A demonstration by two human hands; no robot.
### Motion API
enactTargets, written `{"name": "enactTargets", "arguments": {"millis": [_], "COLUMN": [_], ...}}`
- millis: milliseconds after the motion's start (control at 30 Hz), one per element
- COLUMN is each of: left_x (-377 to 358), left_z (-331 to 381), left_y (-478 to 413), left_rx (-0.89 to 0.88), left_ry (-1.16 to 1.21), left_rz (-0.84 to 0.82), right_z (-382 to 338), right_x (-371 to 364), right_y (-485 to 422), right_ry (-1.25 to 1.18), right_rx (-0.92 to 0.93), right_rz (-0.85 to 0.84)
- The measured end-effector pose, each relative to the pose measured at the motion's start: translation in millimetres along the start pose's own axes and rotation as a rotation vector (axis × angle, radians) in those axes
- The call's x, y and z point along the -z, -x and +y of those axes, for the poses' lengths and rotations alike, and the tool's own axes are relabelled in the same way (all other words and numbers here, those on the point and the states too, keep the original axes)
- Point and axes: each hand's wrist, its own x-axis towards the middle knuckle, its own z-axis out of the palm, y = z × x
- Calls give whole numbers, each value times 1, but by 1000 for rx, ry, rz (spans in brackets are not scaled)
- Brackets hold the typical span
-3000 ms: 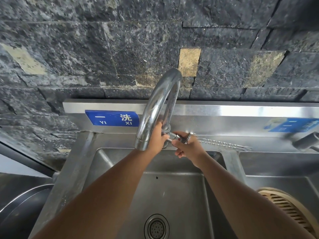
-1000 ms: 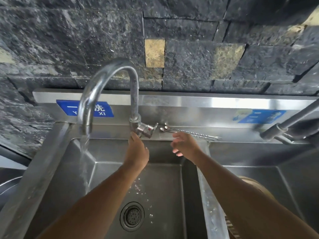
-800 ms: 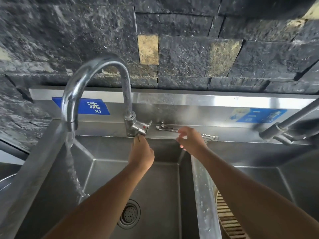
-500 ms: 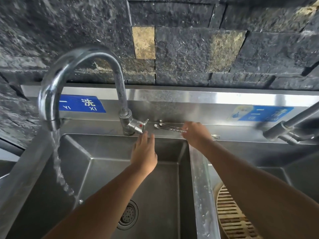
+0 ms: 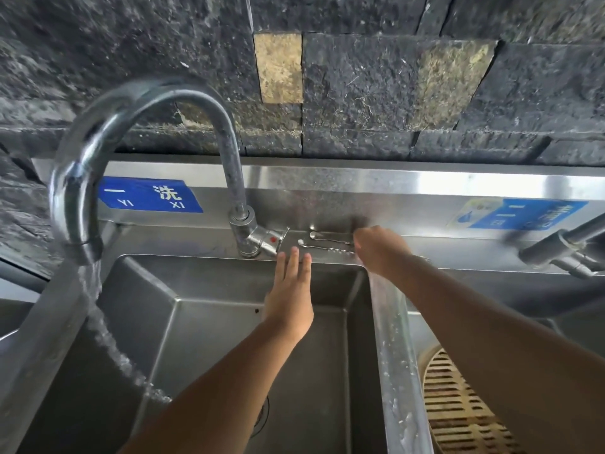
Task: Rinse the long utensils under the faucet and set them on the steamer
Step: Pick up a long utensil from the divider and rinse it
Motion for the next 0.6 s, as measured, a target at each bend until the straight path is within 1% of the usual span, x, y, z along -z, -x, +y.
{"name": "enactTargets", "arguments": {"millis": [133, 233, 333, 467, 533, 600], "left_x": [2, 1, 6, 23, 33, 40], "left_z": [-5, -5, -4, -6, -4, -3], "left_y": [1, 0, 0, -3, 0, 10], "left_rx": [-23, -16, -1, -9, 38, 168], "left_ry": [-14, -24, -15, -6, 59, 238], "left_rz": [-1, -8, -43, -152, -192, -194], "right_z": [-7, -9, -11, -15, -16, -20], "right_x": [2, 4, 5, 17, 24, 25], "right_y": [-2, -2, 7, 28, 41, 59], "right_ry": [171, 248, 270, 243, 223, 214], "right_rx": [77, 127, 156, 123, 83, 58], "right_rz": [-17, -24, 7, 17, 14, 4]}}
